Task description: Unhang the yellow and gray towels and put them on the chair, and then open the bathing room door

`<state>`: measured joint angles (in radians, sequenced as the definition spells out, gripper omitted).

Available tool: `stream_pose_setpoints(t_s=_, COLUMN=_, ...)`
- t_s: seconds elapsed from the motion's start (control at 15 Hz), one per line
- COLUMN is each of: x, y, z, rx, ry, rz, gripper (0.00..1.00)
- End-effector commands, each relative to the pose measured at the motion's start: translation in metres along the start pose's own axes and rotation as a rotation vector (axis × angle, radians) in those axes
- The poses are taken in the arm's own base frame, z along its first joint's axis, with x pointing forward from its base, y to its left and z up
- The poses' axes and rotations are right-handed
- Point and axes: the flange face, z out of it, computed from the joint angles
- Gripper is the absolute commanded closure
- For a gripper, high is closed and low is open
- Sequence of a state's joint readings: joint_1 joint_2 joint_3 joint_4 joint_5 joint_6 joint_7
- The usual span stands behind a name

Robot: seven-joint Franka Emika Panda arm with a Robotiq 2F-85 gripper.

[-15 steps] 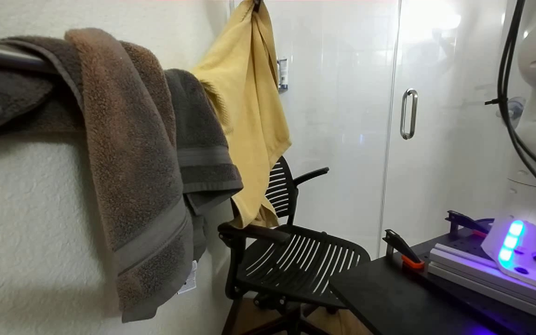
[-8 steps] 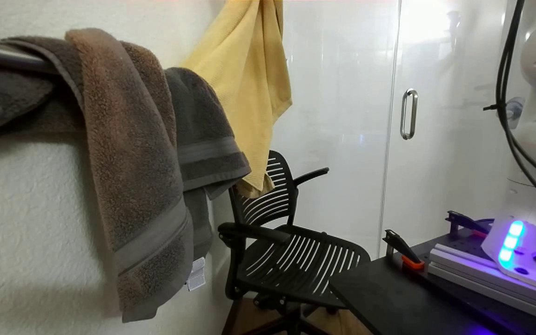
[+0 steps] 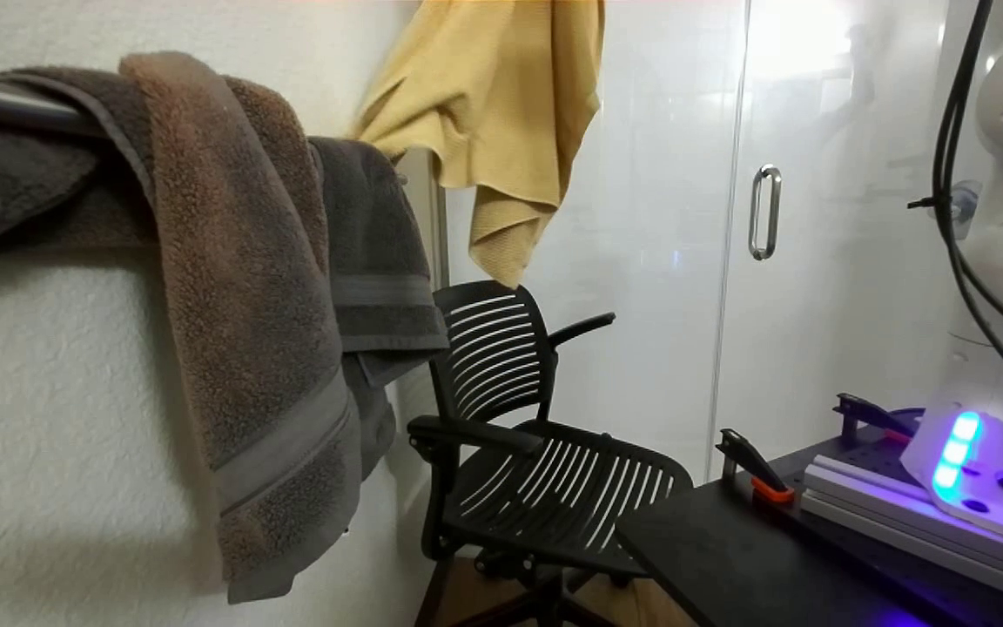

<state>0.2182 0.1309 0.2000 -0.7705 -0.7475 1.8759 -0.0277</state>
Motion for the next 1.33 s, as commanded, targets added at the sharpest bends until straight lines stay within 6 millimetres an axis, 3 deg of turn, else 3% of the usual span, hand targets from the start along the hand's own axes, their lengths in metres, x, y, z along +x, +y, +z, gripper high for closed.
stream_pose_setpoints(t_s=0.0, x=-0.001, y=0.030, z=0.001, rx=-0.191, ry=0.013, rz=0.032, gripper=0.98)
stream_pose_setpoints(t_s=0.07, x=-0.004, y=0.031, z=0.012, rx=-0.242, ry=-0.004, rz=0.024, gripper=0.98)
stream_pose_setpoints(t_s=0.2, x=-0.017, y=0.021, z=0.053, rx=-0.321, ry=-0.077, rz=0.009, gripper=0.98)
stream_pose_setpoints(t_s=0.33, x=-0.039, y=0.004, z=0.097, rx=-0.285, ry=-0.169, rz=0.020, gripper=0.98)
stream_pose_setpoints(t_s=0.53, x=-0.072, y=-0.012, z=0.138, rx=-0.257, ry=-0.291, rz=0.047, gripper=0.98)
stream_pose_setpoints(t_s=0.73, x=-0.105, y=-0.018, z=0.135, rx=-0.248, ry=-0.370, rz=0.072, gripper=0.98)
stream_pose_setpoints(t_s=0.93, x=-0.128, y=-0.044, z=0.123, rx=-0.205, ry=-0.453, rz=0.053, gripper=0.94)
stream_pose_setpoints(t_s=1.13, x=-0.163, y=-0.085, z=0.113, rx=-0.076, ry=-0.551, rz=0.045, gripper=0.98)
stream_pose_setpoints(t_s=1.27, x=-0.191, y=-0.117, z=0.137, rx=0.019, ry=-0.602, rz=0.066, gripper=0.98)
